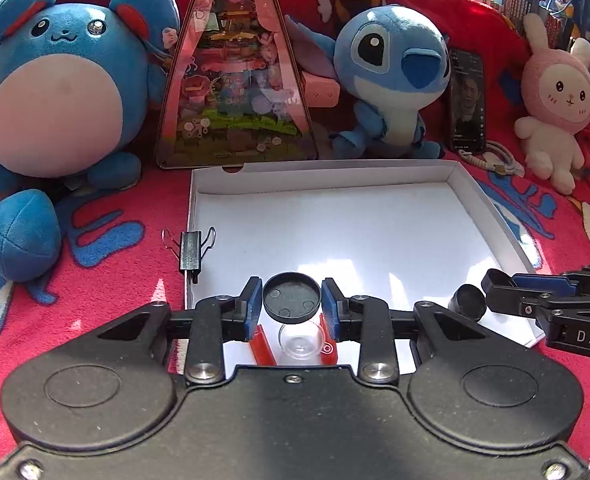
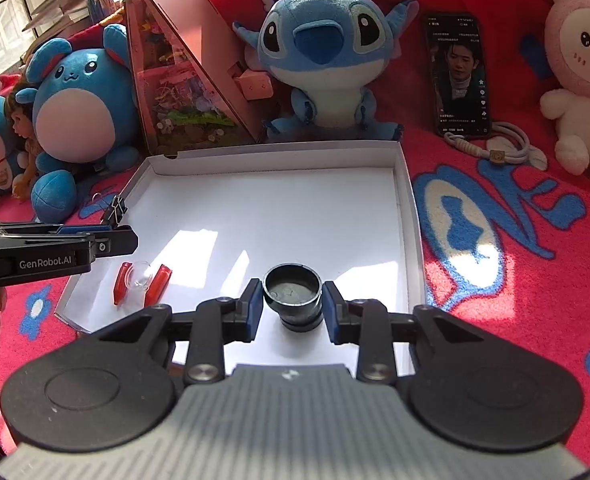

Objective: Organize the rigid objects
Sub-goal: 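Carry both into the tray, stack the cap on the caps, open both tools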

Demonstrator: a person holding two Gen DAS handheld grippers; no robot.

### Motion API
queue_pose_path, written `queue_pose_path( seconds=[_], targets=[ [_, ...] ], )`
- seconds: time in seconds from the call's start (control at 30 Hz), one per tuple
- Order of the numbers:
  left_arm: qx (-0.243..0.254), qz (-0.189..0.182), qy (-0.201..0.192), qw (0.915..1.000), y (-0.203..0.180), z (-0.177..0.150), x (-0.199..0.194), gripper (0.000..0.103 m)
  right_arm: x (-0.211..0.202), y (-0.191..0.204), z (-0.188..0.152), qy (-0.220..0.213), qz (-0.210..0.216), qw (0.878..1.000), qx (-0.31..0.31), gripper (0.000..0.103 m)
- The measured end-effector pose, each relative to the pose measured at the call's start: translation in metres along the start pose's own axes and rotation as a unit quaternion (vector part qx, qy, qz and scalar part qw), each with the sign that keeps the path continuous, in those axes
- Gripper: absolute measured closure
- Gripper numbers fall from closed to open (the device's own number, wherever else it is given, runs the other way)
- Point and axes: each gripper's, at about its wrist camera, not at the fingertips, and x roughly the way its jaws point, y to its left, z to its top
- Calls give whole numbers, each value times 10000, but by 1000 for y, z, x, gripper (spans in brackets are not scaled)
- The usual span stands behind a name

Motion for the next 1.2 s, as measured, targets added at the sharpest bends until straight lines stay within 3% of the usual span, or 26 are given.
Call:
queue_pose_path(
  seconds=[0.37,0.93,1.0,1.2],
  targets=[
    [-116,175,277,9994,5,3,34,73,27,14,3,394,-335,9982,-297,66],
    [-106,150,310,9994,4,-1,40,72,31,22,1,466,-503,9966,-450,66],
    [-90,154,308,9994,3,-3,41,62,31,22,1,463,-507,9966,-447,66],
    [-87,159,302,9994,3,-6,40,49,30,21,0,467,-488,9968,-439,60]
  ],
)
